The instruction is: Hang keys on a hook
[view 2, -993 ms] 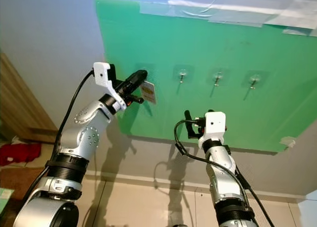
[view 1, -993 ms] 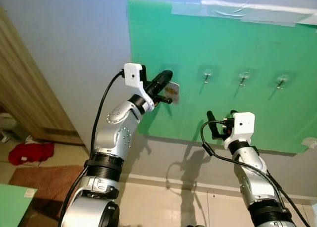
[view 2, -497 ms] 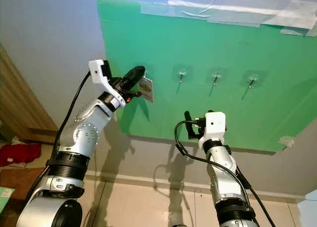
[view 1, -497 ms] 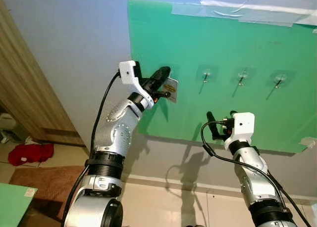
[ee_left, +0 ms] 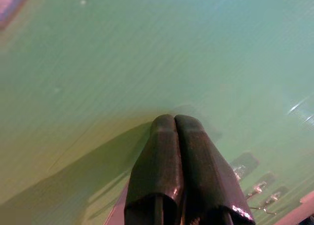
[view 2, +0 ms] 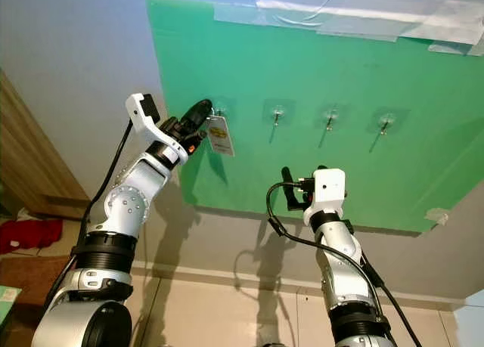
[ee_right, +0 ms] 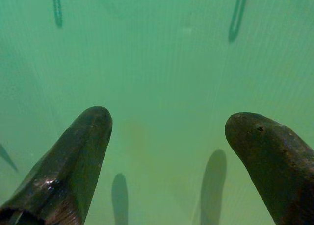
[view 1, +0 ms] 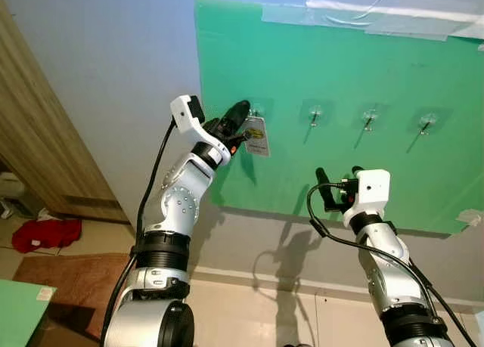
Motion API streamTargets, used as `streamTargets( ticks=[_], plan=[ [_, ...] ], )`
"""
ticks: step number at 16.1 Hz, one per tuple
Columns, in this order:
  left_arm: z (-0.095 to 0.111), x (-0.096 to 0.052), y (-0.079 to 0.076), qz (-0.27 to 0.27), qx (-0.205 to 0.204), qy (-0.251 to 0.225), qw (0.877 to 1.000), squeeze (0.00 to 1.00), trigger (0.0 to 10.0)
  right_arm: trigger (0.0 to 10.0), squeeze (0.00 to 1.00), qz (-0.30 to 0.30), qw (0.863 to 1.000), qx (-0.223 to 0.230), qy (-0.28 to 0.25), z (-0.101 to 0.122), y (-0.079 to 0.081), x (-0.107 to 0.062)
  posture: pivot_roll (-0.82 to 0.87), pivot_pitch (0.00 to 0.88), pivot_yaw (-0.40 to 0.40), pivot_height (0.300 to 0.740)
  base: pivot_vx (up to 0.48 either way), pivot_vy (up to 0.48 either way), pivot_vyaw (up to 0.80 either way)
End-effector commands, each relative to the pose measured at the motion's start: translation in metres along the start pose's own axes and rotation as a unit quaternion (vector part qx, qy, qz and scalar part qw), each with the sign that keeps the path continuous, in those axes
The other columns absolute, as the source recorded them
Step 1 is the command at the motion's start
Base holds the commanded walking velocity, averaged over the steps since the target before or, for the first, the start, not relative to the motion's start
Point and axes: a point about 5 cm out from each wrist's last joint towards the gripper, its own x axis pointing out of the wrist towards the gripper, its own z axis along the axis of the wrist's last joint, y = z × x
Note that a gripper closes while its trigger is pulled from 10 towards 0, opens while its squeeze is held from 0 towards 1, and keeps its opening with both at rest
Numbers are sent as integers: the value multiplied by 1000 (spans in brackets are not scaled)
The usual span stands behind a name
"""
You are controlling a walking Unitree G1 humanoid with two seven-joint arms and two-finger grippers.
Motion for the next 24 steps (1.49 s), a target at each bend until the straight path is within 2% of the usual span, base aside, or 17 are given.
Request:
streamTargets(
  ticks=[1,3,5,11,14,17,21,24],
  plan=[
    [1,3,-4,-4,-9,1,1000,0,0,10000,0,4,1000,-2,5,-1,1,-2,-39,0,1,740,0,0,0],
    [0,3,-5,-6,-4,5,1000,0,0,10000,0,4,1000,-2,6,-1,1,-2,-39,0,1,740,0,0,0],
    [-6,3,-8,-1,63,32,998,0,0,10000,0,4,1000,-2,6,-1,1,-2,-39,0,2,740,0,0,0],
    [-11,3,-6,20,115,49,992,0,0,10000,0,4,1000,-2,8,-1,1,-2,-40,0,2,740,0,0,0],
    [-10,2,-6,29,158,51,986,0,0,10000,0,4,1000,-2,8,-2,1,-2,-40,0,2,740,0,0,0],
    [-5,4,-9,29,230,36,972,0,0,10000,0,4,1000,-3,8,-2,1,-1,-40,0,3,740,0,0,0],
    [1,5,-13,19,214,5,977,0,0,10000,0,5,1000,-3,8,-2,2,-1,-40,0,3,740,0,0,0],
    [8,5,-15,19,158,-25,987,0,0,10000,0,4,1000,-3,8,-2,2,-2,-42,0,4,740,0,0,0]
  ],
)
